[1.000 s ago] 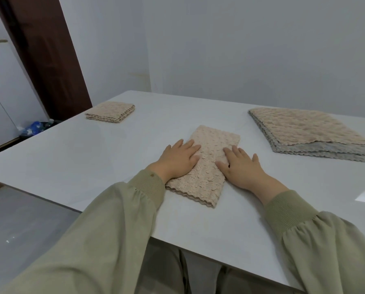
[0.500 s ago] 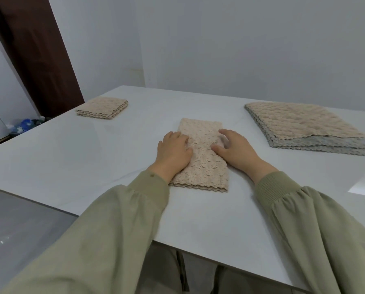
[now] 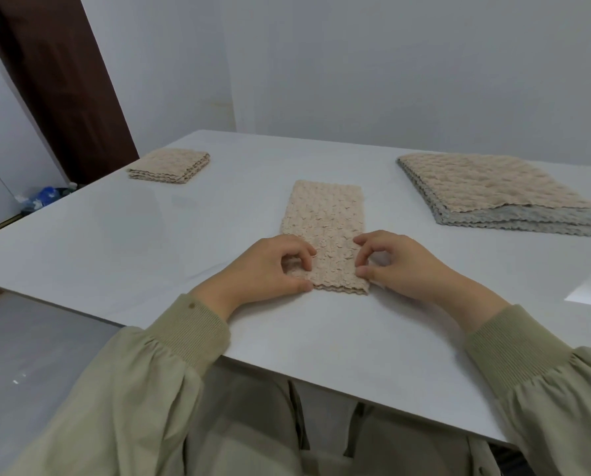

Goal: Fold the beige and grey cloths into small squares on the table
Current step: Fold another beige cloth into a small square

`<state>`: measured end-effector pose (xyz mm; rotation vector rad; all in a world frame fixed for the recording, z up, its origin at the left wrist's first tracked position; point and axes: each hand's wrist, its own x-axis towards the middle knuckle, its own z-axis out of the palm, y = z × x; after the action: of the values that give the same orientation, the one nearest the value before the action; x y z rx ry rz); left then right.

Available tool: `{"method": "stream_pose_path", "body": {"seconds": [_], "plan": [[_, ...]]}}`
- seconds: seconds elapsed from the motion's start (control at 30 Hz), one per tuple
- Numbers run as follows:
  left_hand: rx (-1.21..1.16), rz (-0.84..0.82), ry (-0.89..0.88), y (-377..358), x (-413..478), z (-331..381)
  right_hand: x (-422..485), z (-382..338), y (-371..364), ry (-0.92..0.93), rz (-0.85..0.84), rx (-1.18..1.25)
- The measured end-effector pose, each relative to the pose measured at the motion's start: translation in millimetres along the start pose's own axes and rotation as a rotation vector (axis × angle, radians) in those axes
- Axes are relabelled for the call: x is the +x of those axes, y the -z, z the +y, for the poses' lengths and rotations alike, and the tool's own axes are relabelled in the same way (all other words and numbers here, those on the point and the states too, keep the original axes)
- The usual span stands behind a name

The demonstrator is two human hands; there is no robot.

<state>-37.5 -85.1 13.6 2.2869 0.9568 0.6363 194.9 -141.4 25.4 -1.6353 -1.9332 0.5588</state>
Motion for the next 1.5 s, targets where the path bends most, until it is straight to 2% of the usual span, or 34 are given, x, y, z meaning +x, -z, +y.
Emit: {"method": "stream_pose_path", "body": {"seconds": [0.17,0.4,0.5,0.6,0.7,0.77,0.83,0.9,1.03,1.13,1.23,1.3,1.37,1.43,1.5], "plan": [[-0.02,0.067,0.009,-0.6,-0.7,2.3,-0.4,-2.3,1.0,0.041,-0.029,-0.059],[0.037,0.136,-0.1,-0.3,1.6,0.2,1.0,-2.4,-7.9,0.095,0.015,-0.104],[0.086,0.105,-0.127,-0.4,1.7,0.0,0.6,-2.8,-7.8,0.102,0.051,-0.069],[0.104,0.058,-0.117,-2.2,2.0,-0.2,-0.9,-4.2,-6.9,0.09,-0.007,-0.092],[0.105,0.173,-0.077,-3.1,10.0,0.9,1.0,-3.1,-9.6,0.056,0.124,0.011],[0.271,0.224,-0.08,-4.3,18.1,-1.5,5.2,-1.8,-12.1,0.015,0.131,-0.049],[0.427,0.136,-0.04,-8.3,21.8,-1.5,9.9,1.6,-17.2,-0.034,-0.046,-0.295],[0.481,0.077,0.001,-11.5,22.1,2.9,12.2,1.0,-18.1,-0.093,-0.145,-0.39],[0.504,0.07,0.053,-6.4,21.0,21.8,10.5,-0.9,-7.6,-0.108,-0.174,-0.363],[0.43,0.029,0.126,1.9,24.5,33.1,9.6,-1.2,4.5,-0.101,-0.194,-0.347],[0.49,0.087,0.149,11.4,42.2,34.9,22.1,-4.4,8.8,-0.06,-0.043,-0.224],[0.575,0.065,0.167,9.4,59.0,23.6,34.9,-6.3,2.7,-0.025,0.032,-0.213],[0.651,-0.021,0.217,1.0,69.5,6.8,46.7,-5.3,-8.2,-0.018,-0.024,-0.311],[0.631,-0.117,0.288,-6.7,72.3,-10.7,53.7,0.5,-18.5,-0.056,-0.163,-0.475],[0.581,-0.129,0.303,-7.9,74.2,-23.3,58.6,6.0,-19.2,-0.069,-0.171,-0.454]]}}
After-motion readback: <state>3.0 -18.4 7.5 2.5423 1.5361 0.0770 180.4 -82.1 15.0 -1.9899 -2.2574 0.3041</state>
